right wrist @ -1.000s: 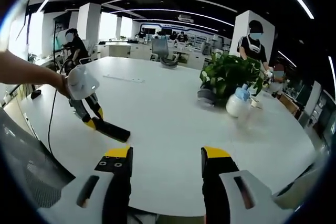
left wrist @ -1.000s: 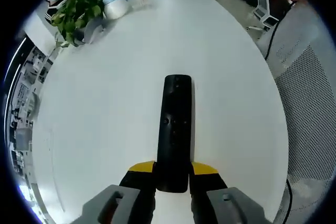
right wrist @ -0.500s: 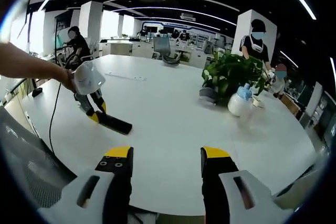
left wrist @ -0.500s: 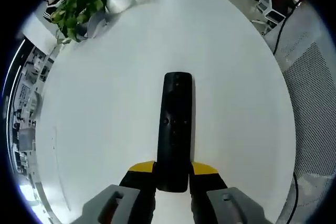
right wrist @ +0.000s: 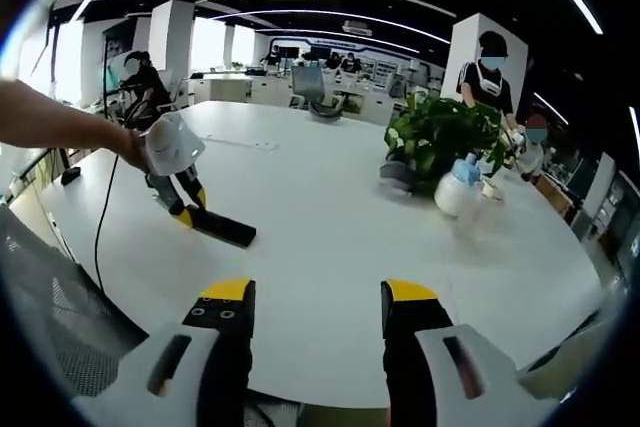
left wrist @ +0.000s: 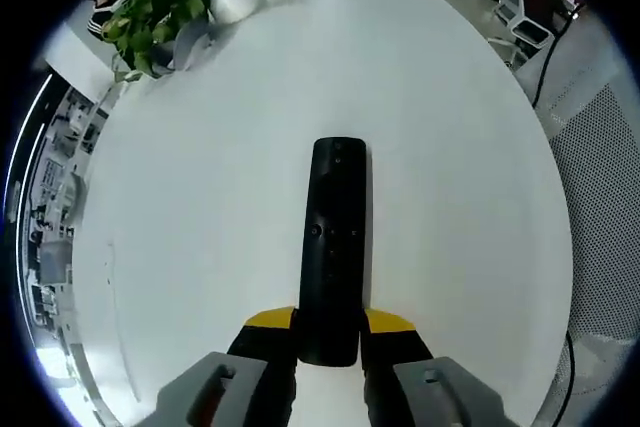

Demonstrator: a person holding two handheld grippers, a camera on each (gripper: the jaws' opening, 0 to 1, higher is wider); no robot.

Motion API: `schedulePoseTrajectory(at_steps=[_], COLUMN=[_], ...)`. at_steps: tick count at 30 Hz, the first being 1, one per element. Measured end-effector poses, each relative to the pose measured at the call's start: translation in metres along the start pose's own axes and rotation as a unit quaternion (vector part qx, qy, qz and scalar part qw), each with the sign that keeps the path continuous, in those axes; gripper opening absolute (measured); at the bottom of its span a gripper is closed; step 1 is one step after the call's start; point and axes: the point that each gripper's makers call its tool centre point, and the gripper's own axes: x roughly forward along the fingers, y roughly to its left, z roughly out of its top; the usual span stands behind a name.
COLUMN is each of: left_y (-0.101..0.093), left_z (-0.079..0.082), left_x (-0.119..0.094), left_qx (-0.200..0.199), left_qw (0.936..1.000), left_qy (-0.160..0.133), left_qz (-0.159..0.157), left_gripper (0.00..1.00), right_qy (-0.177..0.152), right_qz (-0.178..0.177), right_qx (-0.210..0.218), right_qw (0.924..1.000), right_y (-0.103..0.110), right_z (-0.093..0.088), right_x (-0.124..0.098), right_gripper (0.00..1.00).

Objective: Press the specified remote control buttons in sequence, fully releasing each button before pressing the next.

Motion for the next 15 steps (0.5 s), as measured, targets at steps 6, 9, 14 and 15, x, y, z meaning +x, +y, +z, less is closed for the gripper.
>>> schedulePoseTrajectory(at_steps=[6, 9, 14, 15], left_y=[0.004, 0.006, 0.012, 0.013], left_z=[0.001, 0.001, 0.001, 0.001], left_x=[0.001, 0.002, 0.003, 0.003], left_qx=[-0.006, -0.008, 0.002, 0.004], left_qw=[1.0000, 1.0000, 1.0000, 1.0000], left_qy=[-0.004, -0.003, 0.001, 0.002], left_qz=[-0.005, -0.005, -0.001, 0.000], left_gripper=[0.23, 0.23, 0.23, 0.23], right_qy=[0.012, 0.012, 0.019, 0.019], right_qz=[0.000, 0.001, 0.001, -0.001], right_qx=[-0.002, 0.000, -0.004, -0.004], right_qw=[0.9999, 0.9999, 0.9998, 0.9998], right_y=[0.000, 0.000, 0.000, -0.001], right_z=[-0.004, -0.004, -0.006, -0.007], right_x=[0.002, 0.002, 0.002, 0.002], right_gripper=[0.51, 0.51, 0.51, 0.51])
